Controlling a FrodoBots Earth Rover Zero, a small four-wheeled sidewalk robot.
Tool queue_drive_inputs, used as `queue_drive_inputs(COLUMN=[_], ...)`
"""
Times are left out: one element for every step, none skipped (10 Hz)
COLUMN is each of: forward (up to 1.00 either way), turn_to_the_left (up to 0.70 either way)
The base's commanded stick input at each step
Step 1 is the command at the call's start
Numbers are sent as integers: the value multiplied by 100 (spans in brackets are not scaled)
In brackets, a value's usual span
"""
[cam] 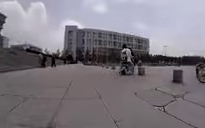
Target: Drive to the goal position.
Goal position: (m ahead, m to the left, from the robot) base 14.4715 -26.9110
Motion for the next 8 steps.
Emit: queue_drive_inputs(forward=[70,70,70,70,70,70,70,70], turn_to_the_left=[-14,-14,-14,-14,-14,-14,-14,-14])
